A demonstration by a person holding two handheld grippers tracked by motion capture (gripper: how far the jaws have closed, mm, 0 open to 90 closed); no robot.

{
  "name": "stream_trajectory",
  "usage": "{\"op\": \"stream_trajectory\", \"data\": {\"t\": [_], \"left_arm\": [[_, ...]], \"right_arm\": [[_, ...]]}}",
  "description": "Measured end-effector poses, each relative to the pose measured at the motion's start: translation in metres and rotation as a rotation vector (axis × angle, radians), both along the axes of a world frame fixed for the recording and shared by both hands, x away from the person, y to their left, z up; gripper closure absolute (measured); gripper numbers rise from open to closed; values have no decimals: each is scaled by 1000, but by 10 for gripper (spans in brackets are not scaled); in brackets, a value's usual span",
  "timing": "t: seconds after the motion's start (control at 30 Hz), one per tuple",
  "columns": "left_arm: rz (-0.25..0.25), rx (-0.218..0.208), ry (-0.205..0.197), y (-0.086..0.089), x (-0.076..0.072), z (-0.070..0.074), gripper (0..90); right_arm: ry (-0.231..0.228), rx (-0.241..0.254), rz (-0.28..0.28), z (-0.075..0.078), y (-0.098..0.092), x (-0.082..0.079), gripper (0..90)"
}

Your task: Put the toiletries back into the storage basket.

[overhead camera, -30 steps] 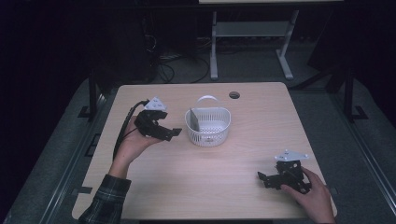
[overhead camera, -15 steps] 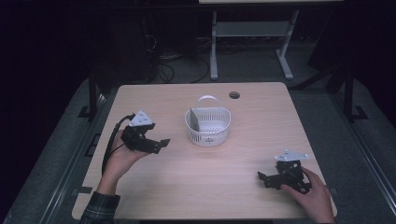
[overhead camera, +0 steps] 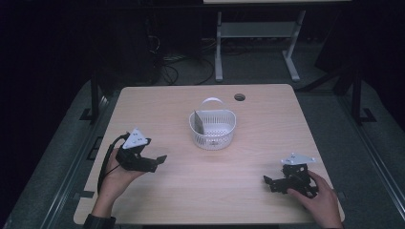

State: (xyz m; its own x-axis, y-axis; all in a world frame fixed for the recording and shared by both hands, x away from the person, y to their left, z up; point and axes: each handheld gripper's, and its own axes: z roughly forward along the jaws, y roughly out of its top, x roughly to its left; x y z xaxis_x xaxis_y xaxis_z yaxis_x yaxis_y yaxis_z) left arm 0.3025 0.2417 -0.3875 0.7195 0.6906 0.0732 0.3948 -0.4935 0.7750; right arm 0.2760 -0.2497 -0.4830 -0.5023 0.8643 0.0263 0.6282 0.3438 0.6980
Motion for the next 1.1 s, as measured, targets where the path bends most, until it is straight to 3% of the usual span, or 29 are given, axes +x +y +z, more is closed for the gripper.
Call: {"op": "stream_trajectory", "data": {"t": [0.43,1.1], "left_arm": [[8,1,-6,12,-19,-32,146],[71,47,81,34,-38,-75,145]], "right_arm": [[0,0,0,0,0,0,0],[1,0,0,0,0,0,0]]}}
